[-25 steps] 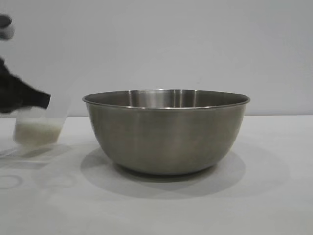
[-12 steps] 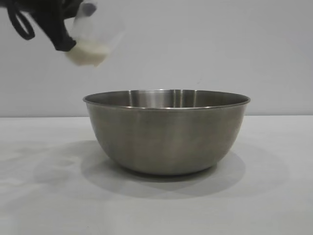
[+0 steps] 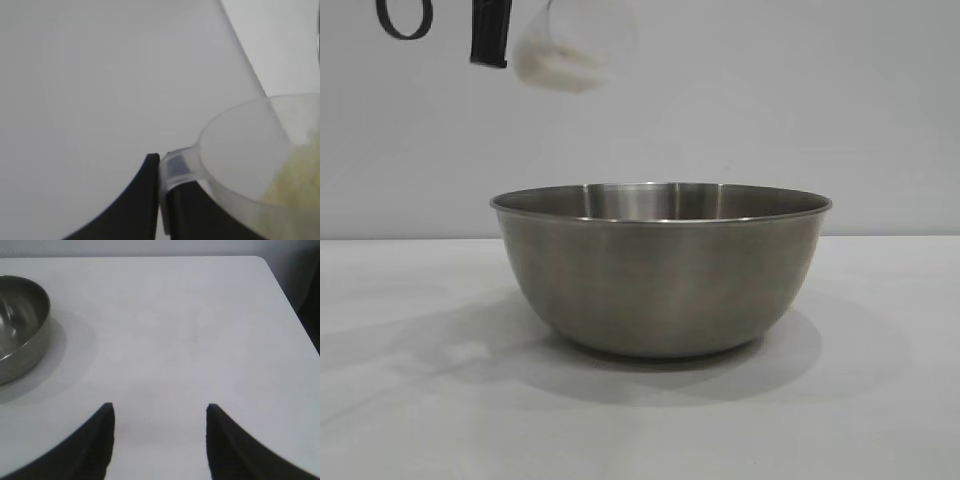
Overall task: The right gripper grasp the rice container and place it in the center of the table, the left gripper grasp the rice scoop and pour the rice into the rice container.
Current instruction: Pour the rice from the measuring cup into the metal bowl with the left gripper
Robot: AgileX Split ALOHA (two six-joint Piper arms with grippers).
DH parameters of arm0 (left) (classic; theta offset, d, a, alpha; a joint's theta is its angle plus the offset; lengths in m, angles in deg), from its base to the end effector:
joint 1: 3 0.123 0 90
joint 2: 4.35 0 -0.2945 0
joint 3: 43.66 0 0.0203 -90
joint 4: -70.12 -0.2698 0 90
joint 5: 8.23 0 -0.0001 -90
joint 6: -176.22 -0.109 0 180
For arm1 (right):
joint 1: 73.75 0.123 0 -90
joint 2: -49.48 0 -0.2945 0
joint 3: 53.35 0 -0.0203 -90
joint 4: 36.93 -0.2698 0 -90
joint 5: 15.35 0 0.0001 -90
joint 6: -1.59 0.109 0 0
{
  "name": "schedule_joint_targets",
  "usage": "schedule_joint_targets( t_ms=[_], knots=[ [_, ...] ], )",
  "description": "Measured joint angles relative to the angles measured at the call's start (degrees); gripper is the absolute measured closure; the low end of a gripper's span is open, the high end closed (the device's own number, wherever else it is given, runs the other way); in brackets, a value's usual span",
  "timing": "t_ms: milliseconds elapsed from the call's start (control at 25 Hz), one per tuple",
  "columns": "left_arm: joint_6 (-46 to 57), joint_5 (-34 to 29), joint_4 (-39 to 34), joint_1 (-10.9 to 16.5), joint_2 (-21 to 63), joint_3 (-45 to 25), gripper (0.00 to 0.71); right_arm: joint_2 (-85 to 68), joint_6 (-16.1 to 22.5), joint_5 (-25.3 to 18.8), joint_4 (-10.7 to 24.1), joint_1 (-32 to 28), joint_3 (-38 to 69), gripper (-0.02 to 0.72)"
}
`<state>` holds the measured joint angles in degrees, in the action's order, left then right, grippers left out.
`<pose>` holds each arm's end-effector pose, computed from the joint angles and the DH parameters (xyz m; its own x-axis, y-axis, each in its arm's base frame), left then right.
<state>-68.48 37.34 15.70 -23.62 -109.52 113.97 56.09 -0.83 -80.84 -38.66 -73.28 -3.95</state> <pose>0.3441 -0.1971 0.2483 0.8175 0.5144 0.2591 -0.1646 -0.2224 0.9610 0.0126 0.0031 0.2676 -0.5212 -0.0340 -0.8528 -0.0471 0.9988 -0.0110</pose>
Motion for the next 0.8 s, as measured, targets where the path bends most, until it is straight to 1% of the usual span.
schedule_joint_targets(
  t_ms=[240, 360, 480, 640, 800],
  knots=[
    [-4.81, -0.37, -7.53, -2.48, 0.00, 6.81, 0.710, 0.00, 0.00, 0.00, 0.00, 0.00, 0.00, 0.317],
    [-6.06, -0.39, -11.20, -2.50, 0.00, 8.12, 0.710, 0.00, 0.00, 0.00, 0.00, 0.00, 0.00, 0.317],
    [-8.90, -0.60, -12.88, -2.50, 0.00, 8.42, 0.710, 0.00, 0.00, 0.00, 0.00, 0.00, 0.00, 0.317],
    [-10.27, -0.60, -15.32, -2.50, 0.00, 8.42, 0.710, 0.00, 0.00, 0.00, 0.00, 0.00, 0.00, 0.317],
    [-13.22, -1.35, -16.44, -2.50, 0.00, 8.42, 0.710, 0.00, 0.00, 0.00, 0.00, 0.00, 0.00, 0.317]
  ],
)
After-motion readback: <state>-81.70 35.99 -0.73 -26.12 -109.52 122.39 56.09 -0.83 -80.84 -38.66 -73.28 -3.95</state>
